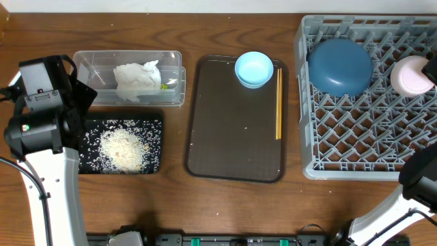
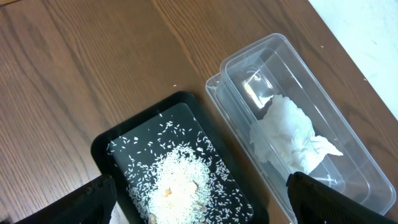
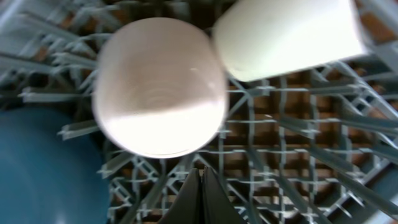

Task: Sort waste into correct bins and load items into the dishwasher rack

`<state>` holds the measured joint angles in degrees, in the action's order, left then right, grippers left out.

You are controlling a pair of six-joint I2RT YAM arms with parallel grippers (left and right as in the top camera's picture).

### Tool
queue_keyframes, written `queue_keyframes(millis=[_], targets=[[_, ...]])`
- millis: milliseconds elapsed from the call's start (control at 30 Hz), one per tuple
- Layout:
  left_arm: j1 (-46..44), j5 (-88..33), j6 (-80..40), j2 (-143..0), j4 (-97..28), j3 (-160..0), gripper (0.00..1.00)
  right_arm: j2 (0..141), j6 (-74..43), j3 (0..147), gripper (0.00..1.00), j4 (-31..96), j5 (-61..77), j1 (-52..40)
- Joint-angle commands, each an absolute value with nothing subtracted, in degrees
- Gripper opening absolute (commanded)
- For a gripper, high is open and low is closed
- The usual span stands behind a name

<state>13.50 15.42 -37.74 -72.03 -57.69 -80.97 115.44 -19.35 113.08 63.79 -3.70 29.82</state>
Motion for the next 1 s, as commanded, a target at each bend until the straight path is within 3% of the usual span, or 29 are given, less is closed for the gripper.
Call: queue_keyframes(millis=[0,967], targets=[[13.82,16.58,-38.46,-72.25,-57.84,-80.79,0.9,116.36,-22.72,113.54,0.01,64.07,-8.8,30.09],[13.82,16.58,-38.46,-72.25,-57.82,-80.79,0.9,126.06,-22.57,112.77,0.02,46.02,5.56,24.03]])
